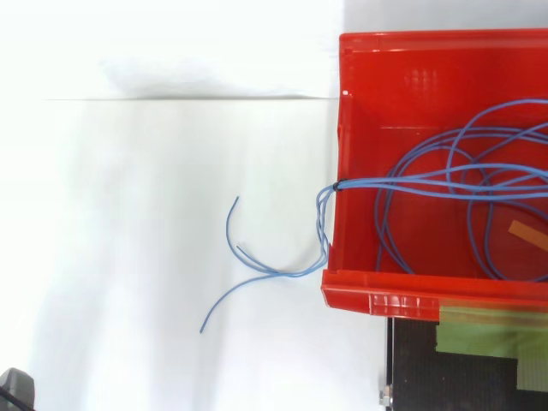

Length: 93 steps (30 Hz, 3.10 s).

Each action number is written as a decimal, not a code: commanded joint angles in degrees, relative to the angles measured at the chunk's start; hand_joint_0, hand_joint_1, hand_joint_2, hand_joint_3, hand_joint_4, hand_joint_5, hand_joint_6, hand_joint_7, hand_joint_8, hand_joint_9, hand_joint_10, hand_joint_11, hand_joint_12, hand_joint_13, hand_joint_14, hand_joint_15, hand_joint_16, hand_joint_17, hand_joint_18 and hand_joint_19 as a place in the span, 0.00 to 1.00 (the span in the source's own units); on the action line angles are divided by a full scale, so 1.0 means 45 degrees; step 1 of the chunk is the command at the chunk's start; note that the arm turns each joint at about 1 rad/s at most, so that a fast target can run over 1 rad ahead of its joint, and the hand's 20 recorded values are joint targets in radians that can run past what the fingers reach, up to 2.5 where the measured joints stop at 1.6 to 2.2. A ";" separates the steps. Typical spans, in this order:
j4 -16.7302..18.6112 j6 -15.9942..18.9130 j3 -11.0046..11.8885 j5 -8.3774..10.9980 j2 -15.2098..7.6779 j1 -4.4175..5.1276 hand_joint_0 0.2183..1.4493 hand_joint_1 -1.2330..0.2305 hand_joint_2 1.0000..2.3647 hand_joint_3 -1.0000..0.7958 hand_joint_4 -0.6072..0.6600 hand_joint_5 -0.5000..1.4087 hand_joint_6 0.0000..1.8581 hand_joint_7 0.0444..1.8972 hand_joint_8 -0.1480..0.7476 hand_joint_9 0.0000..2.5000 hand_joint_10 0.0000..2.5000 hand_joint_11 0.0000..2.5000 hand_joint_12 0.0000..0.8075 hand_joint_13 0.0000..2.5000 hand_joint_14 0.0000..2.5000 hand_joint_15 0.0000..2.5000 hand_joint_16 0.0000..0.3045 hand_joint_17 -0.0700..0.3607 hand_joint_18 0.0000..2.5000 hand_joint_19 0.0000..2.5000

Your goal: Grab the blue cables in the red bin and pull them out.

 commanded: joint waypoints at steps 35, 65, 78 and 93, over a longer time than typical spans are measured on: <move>0.2759 0.1014 -0.0019 0.1346 -0.1383 0.0722 0.43 0.24 0.00 0.00 0.62 0.56 0.01 0.23 0.43 0.23 0.00 0.07 0.39 0.15 0.00 0.06 0.16 0.41 0.08 0.05; 0.7369 -1.7619 0.0020 0.1014 -0.3746 0.0898 0.41 0.14 0.00 0.00 0.59 0.65 0.00 0.35 0.44 0.25 0.00 0.11 0.41 0.19 0.00 0.08 0.16 0.41 0.13 0.09; 0.7017 -2.1212 0.0860 0.0037 -0.4918 0.1269 0.42 0.14 0.00 0.00 0.57 0.64 0.01 0.33 0.44 0.32 0.01 0.31 0.41 0.28 0.01 0.21 0.15 0.41 0.20 0.16; 0.7173 -2.3576 0.0879 0.1366 -0.5113 0.1699 0.42 0.14 0.00 0.00 0.58 0.63 0.01 0.33 0.44 0.34 0.01 0.42 0.44 0.32 0.01 0.30 0.15 0.41 0.21 0.18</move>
